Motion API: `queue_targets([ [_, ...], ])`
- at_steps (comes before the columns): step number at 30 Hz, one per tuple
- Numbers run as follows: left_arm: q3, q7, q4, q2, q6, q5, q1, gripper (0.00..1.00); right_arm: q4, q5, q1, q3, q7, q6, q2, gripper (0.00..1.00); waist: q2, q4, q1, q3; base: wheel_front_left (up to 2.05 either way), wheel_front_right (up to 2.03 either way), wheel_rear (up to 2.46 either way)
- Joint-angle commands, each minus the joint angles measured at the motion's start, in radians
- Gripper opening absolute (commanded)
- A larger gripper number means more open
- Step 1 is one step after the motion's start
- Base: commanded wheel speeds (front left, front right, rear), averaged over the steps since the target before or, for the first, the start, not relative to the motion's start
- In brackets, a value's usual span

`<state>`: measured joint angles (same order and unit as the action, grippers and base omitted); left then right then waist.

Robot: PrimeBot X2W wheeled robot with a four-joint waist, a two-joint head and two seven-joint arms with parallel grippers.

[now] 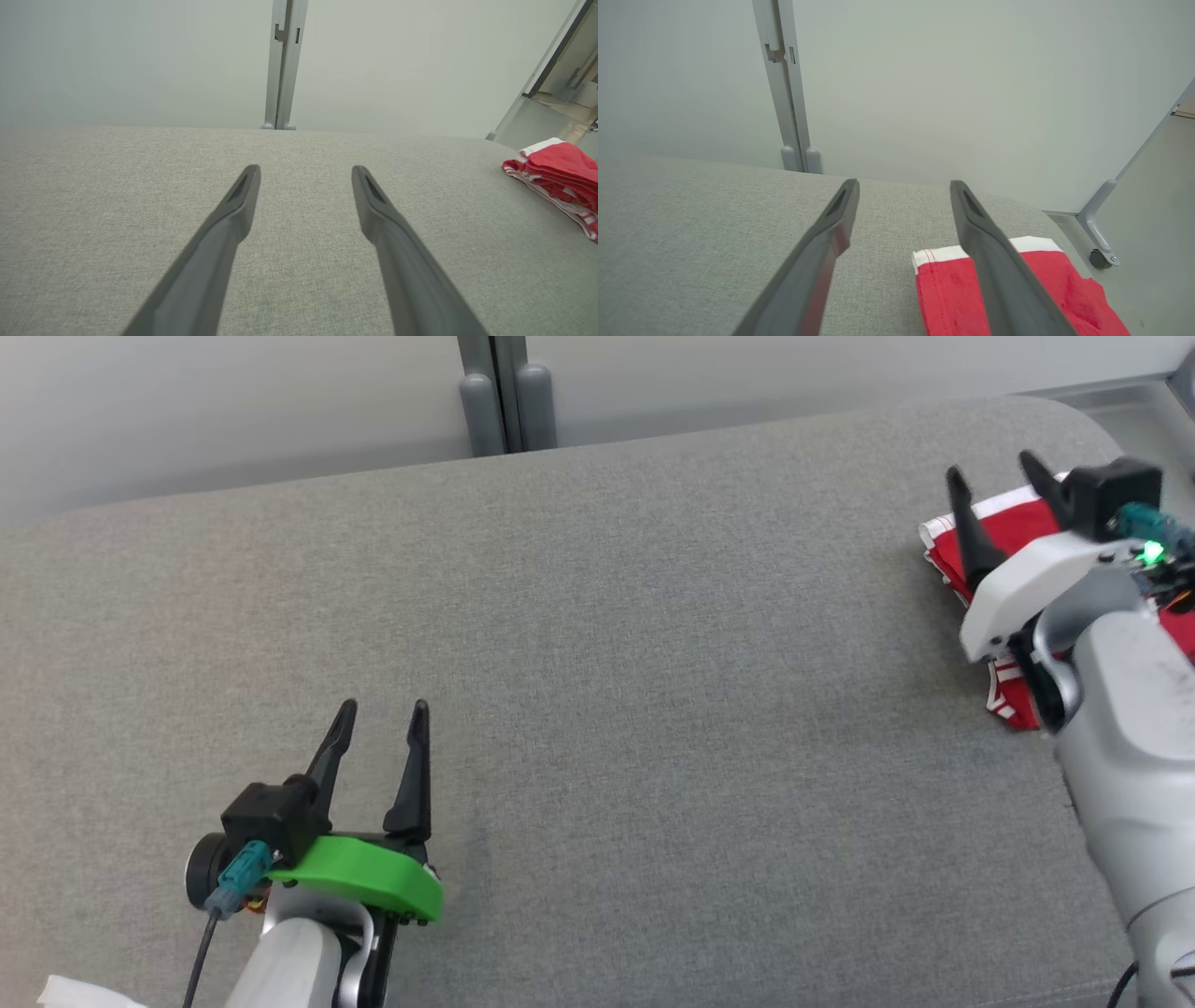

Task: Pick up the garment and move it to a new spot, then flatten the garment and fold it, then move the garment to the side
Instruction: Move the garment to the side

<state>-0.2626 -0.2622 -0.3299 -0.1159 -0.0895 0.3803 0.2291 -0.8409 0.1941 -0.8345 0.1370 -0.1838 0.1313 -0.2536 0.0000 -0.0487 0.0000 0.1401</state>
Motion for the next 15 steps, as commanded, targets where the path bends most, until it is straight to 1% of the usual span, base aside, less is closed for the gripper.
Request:
queue_targets([
  [1, 0.014, -0.003, -0.005, -0.007, 0.003, 0.011, -0.021, 1.0, 0.005, -0.009, 0.036, -0.015, -0.023, -0.001, 0.015, 1.0, 0.0, 0.028, 0.0, -0.037, 0.0, 0.0, 0.0],
  [3, 0.031, -0.003, -0.008, -0.005, 0.007, 0.015, -0.045, 1.0, 0.012, -0.043, 0.084, -0.033, -0.05, -0.001, 0.051, 1.0, 0.0, 0.033, 0.0, -0.055, 0.0, 0.0, 0.0],
  [6, 0.058, -0.003, -0.005, 0.002, 0.009, 0.015, -0.086, 1.0, 0.038, -0.072, 0.169, -0.089, -0.073, -0.001, 0.133, 1.0, 0.0, 0.035, 0.0, -0.083, 0.0, 0.0, 0.0],
  [9, 0.072, -0.003, 0.004, 0.012, 0.01, 0.002, -0.127, 1.0, 0.091, -0.122, 0.26, -0.134, -0.081, -0.002, 0.168, 1.0, 0.0, 0.036, 0.0, -0.105, 0.0, 0.0, 0.0],
  [12, 0.093, -0.003, 0.019, 0.022, 0.011, 0.002, -0.164, 1.0, 0.18, -0.146, 0.354, -0.179, -0.081, -0.001, 0.198, 1.0, 0.0, 0.034, 0.0, -0.122, 0.0, 0.0, 0.0],
  [13, 0.098, -0.003, 0.023, 0.026, 0.01, -0.001, -0.178, 1.0, 0.214, -0.145, 0.394, -0.189, -0.081, -0.001, 0.2, 1.0, 0.0, 0.033, 0.0, -0.128, 0.0, 0.0, 0.0],
  [15, 0.104, -0.003, 0.033, 0.034, 0.008, -0.009, -0.199, 1.0, 0.273, -0.09, 0.457, -0.178, -0.081, -0.001, 0.202, 1.0, 0.0, 0.033, 0.0, -0.136, 0.0, 0.0, 0.0],
])
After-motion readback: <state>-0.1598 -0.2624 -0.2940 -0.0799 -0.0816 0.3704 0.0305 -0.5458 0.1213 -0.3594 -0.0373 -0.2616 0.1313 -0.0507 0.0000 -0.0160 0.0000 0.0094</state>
